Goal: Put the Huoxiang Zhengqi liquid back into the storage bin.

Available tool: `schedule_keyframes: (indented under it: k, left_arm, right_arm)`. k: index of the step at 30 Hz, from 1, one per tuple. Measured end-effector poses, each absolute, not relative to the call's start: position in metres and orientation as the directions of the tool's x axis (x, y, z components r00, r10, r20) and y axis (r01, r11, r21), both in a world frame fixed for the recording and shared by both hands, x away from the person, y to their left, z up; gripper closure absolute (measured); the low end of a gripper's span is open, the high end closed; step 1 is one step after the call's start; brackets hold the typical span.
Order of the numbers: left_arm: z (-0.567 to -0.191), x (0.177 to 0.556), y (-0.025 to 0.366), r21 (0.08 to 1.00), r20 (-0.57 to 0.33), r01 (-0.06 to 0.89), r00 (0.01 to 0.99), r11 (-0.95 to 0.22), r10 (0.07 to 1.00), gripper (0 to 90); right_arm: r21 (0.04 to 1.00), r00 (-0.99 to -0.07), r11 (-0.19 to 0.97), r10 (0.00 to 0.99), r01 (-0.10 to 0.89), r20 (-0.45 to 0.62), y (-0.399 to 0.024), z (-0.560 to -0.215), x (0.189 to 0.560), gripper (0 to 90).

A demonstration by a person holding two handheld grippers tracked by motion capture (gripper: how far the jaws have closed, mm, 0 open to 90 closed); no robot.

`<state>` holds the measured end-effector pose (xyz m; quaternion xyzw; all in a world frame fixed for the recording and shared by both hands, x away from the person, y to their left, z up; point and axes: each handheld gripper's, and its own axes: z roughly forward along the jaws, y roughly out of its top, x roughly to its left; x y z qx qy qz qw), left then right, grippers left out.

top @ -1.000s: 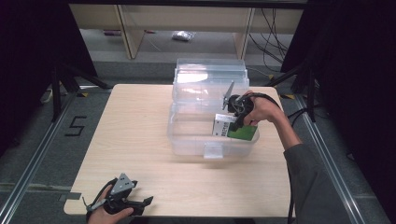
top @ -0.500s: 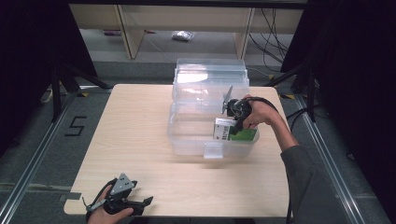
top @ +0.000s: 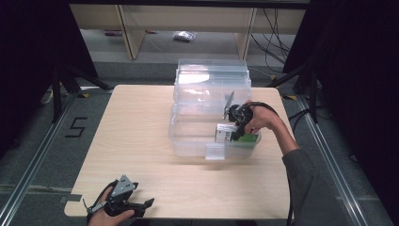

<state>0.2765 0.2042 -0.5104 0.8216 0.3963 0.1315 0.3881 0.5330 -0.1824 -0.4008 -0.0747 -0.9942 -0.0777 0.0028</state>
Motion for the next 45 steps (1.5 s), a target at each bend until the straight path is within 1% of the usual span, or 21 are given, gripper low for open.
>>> schedule_keyframes:
  k: [4, 5, 6, 7, 9, 10, 11, 14, 15, 16, 21, 22, 23, 27, 30, 31, 33, 36, 39, 44, 45]
  left_arm:
    - [-0.51, 0.276, 0.204, 0.743, -0.088, 0.546, 0.653, -0.387, 0.752, 15.4]
    - [-0.511, 0.277, 0.204, 0.745, -0.089, 0.549, 0.644, -0.379, 0.76, 15.4]
    - [-0.51, 0.277, 0.205, 0.743, -0.09, 0.548, 0.651, -0.384, 0.753, 15.4]
    - [-0.51, 0.277, 0.205, 0.743, -0.09, 0.549, 0.649, -0.383, 0.755, 15.4]
    - [-0.51, 0.277, 0.205, 0.737, -0.077, 0.545, 0.654, -0.399, 0.752, 15.4]
    - [-0.511, 0.277, 0.204, 0.745, -0.089, 0.549, 0.645, -0.379, 0.759, 15.4]
    - [-0.51, 0.276, 0.204, 0.742, -0.091, 0.549, 0.651, -0.384, 0.754, 15.4]
    - [-0.51, 0.277, 0.205, 0.742, -0.089, 0.547, 0.653, -0.386, 0.752, 15.4]
    - [-0.51, 0.277, 0.205, 0.737, -0.077, 0.546, 0.653, -0.399, 0.753, 15.4]
    - [-0.51, 0.276, 0.205, 0.74, -0.088, 0.548, 0.655, -0.391, 0.751, 15.3]
    - [-0.51, 0.276, 0.205, 0.742, -0.087, 0.546, 0.653, -0.388, 0.752, 15.4]
    - [-0.51, 0.276, 0.205, 0.741, -0.087, 0.547, 0.653, -0.389, 0.753, 15.4]
    - [-0.51, 0.276, 0.205, 0.742, -0.087, 0.547, 0.651, -0.387, 0.754, 15.4]
    - [-0.51, 0.277, 0.204, 0.741, -0.088, 0.549, 0.649, -0.386, 0.756, 15.4]
    - [-0.511, 0.277, 0.204, 0.744, -0.09, 0.548, 0.649, -0.382, 0.755, 15.4]
    - [-0.511, 0.277, 0.204, 0.745, -0.089, 0.546, 0.651, -0.383, 0.754, 15.4]
    - [-0.511, 0.277, 0.204, 0.744, -0.089, 0.547, 0.651, -0.384, 0.754, 15.4]
    - [-0.51, 0.277, 0.204, 0.743, -0.088, 0.549, 0.647, -0.383, 0.758, 15.3]
    - [-0.511, 0.277, 0.204, 0.743, -0.087, 0.546, 0.652, -0.387, 0.753, 15.4]
    - [-0.511, 0.278, 0.205, 0.745, -0.083, 0.541, 0.654, -0.389, 0.752, 15.4]
    - [-0.511, 0.278, 0.204, 0.743, -0.079, 0.548, 0.642, -0.384, 0.762, 15.4]
  right_arm:
    - [0.155, -0.99, 0.978, 0.14, 0.141, 0.021, -0.184, -0.406, 0.534, 64.2]
    - [0.142, -0.986, 0.976, 0.163, 0.164, 0.023, -0.185, -0.406, 0.533, 64.2]
    - [0.146, -0.991, 0.98, 0.133, 0.134, 0.015, -0.186, -0.407, 0.535, 64.1]
    - [0.146, -0.989, 0.978, 0.145, 0.147, 0.024, -0.186, -0.408, 0.534, 63.8]
    - [0.154, -0.991, 0.979, 0.128, 0.13, 0.024, -0.187, -0.41, 0.536, 63.0]
    - [0.147, -0.993, 0.982, 0.116, 0.117, 0.014, -0.187, -0.41, 0.537, 62.6]
    - [0.148, -0.99, 0.979, 0.139, 0.14, 0.019, -0.187, -0.409, 0.535, 62.3]
    - [0.198, -0.987, 0.967, 0.161, 0.162, 0.024, -0.189, -0.397, 0.533, 61.5]
    - [0.201, -0.981, 0.96, 0.191, 0.194, 0.037, -0.188, -0.393, 0.53, 60.3]
    - [0.205, -0.986, 0.965, 0.163, 0.165, 0.027, -0.189, -0.389, 0.531, 59.4]
    - [0.253, -0.976, 0.943, 0.218, 0.217, 0.025, -0.195, -0.366, 0.524, 57.2]
    - [0.265, -0.98, 0.945, 0.198, 0.194, 0.01, -0.198, -0.364, 0.524, 55.8]
    - [0.262, -0.974, 0.939, 0.228, 0.221, 0.004, -0.2, -0.361, 0.522, 55.2]
    - [0.301, -0.964, 0.92, 0.265, 0.25, -0.01, -0.209, -0.353, 0.519, 51.0]
    - [0.338, -0.94, 0.889, 0.34, 0.31, -0.034, -0.215, -0.347, 0.517, 43.4]
    - [0.346, -0.929, 0.877, 0.369, 0.333, -0.039, -0.216, -0.346, 0.515, 43.4]
    - [0.36, -0.923, 0.869, 0.382, 0.339, -0.053, -0.218, -0.343, 0.511, 41.5]
    - [0.446, -0.897, 0.816, 0.437, 0.368, -0.059, -0.223, -0.34, 0.505, 38.6]
    - [0.469, -0.868, 0.784, 0.491, 0.406, -0.07, -0.226, -0.34, 0.497, 36.0]
    - [0.532, -0.835, 0.725, 0.547, 0.437, -0.059, -0.23, -0.345, 0.485, 32.9]
    - [0.542, -0.818, 0.7, 0.574, 0.465, -0.04, -0.231, -0.347, 0.481, 31.9]
